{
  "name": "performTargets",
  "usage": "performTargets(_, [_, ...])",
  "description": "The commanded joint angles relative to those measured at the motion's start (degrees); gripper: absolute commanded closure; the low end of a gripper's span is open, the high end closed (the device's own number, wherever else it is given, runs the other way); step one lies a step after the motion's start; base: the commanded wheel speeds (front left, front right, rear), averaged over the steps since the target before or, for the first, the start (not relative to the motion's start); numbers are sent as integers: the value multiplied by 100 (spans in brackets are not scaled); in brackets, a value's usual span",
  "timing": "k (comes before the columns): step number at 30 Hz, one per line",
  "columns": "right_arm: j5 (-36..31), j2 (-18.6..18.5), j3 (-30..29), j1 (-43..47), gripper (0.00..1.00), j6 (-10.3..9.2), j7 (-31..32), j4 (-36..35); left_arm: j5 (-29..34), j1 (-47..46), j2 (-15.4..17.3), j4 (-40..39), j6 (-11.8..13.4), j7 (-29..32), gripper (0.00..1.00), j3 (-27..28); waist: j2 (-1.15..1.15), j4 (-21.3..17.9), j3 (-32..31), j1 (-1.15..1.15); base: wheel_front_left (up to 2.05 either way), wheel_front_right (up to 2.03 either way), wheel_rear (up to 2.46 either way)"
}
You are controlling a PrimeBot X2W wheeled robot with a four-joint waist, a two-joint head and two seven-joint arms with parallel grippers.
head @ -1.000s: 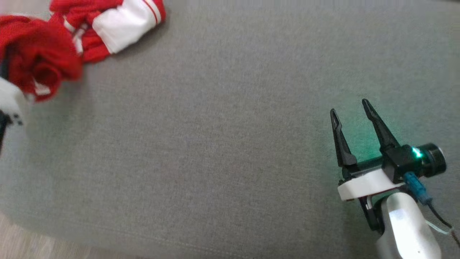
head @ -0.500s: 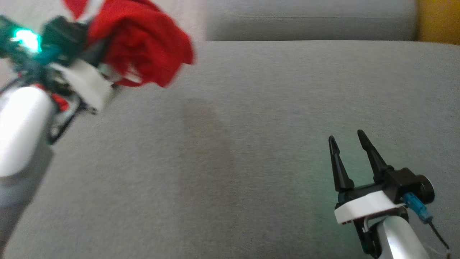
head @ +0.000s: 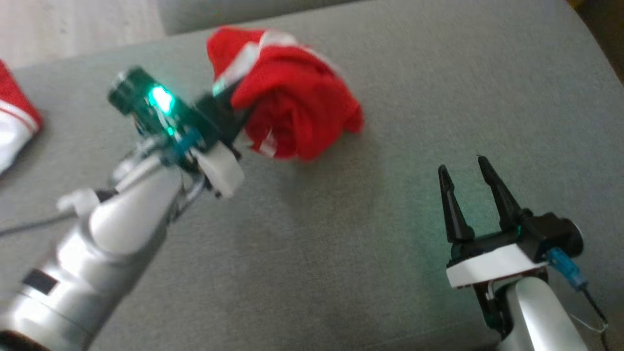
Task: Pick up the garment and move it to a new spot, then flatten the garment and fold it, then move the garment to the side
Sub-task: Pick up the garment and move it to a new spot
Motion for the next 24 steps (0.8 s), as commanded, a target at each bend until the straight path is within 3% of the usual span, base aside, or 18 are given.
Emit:
performTargets(1, [28, -6, 141, -212, 0, -4, -61, -221, 69, -63, 100, -15, 68, -142, 100, 146, 0, -273, 333, -1, 0, 0, 0])
performTargets(7, [52, -6, 127, -314, 0, -4, -61, -300, 490, 337, -116, 965, 282, -800, 100, -317, 0, -336, 655, -1, 0, 0, 0])
performTargets(14, [3, -6, 69, -333, 0, -4, -61, -217, 368, 546, -452, 1592, 367, -1091, 100, -341, 0, -99, 650, -1, 0, 0, 0])
performTargets(16, [-21, -6, 56, -340, 0, -4, -61, -194, 302, 572, -555, 1650, 369, -1127, 10, -313, 0, -3, 587, -1, 0, 0, 0])
performTargets(17, [-37, -6, 55, -343, 0, -4, -61, -186, 260, 585, -603, 1665, 365, -1140, 0, -290, 0, 40, 552, -1, 0, 0, 0])
performTargets(24, [-140, -6, -39, -274, 0, -4, -61, -94, -173, 908, -876, 1478, 386, -1182, 0, 15, 0, 383, 66, -1, 0, 0, 0])
